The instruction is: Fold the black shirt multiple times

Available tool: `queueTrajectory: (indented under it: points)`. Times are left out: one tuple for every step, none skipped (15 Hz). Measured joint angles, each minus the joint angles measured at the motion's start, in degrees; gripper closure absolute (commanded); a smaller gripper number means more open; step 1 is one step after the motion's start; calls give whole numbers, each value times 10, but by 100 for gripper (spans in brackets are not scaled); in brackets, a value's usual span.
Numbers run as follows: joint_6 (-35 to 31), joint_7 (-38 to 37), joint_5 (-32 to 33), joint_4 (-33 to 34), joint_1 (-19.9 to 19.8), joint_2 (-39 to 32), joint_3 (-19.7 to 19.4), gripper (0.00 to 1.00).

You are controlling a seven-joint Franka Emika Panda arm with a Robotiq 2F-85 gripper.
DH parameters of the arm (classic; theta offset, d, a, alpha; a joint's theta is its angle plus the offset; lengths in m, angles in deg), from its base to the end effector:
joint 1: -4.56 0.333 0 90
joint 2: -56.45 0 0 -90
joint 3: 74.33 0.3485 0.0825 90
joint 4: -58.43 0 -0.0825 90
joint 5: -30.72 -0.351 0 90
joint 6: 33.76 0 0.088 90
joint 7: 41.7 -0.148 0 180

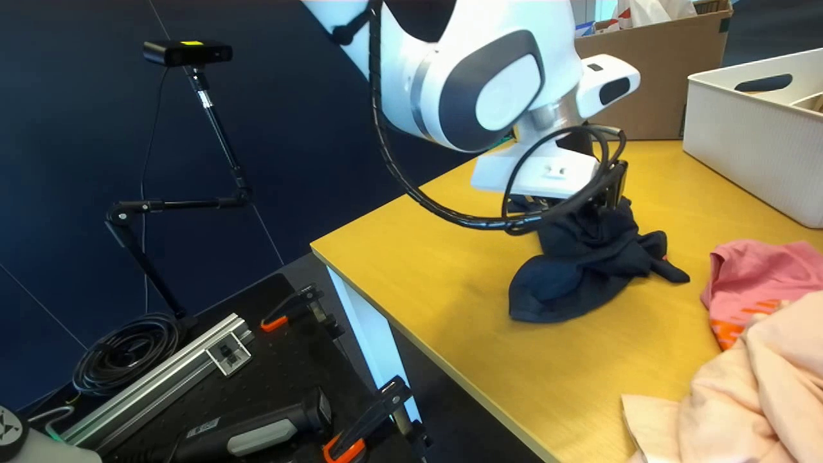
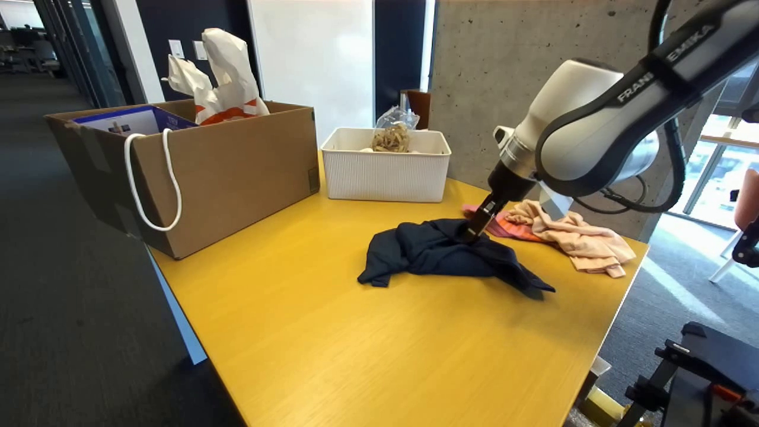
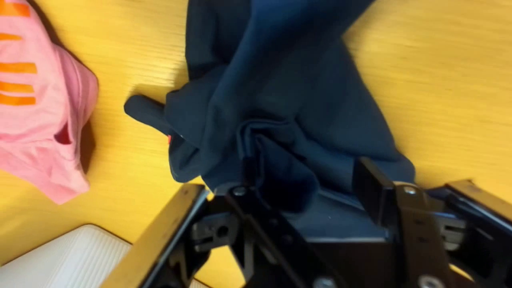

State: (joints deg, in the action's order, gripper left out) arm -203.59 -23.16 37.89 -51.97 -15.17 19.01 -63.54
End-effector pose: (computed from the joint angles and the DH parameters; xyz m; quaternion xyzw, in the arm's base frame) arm 0.6633 -0.1083 0.2092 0.9735 0.1102 0.1994 0.0187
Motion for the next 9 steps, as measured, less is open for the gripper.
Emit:
queueTrajectory:
  points:
    - [0, -9, -13, -28, 0, 30, 4, 1]
    - [0, -15, -28, -55, 0, 60, 9, 0]
    - [0, -21, -43, -81, 0, 88, 14, 0]
    - [3, -23, -58, -106, 0, 115, 18, 0]
    - [9, -23, -75, -130, -1, 141, 24, 0]
    - [20, -21, -94, -151, -2, 166, 31, 0]
    - [31, -18, -117, -170, -4, 190, 39, 0]
    - [43, -11, -141, -186, -4, 213, 44, 0]
    - [54, -1, -166, -199, -3, 234, 47, 0]
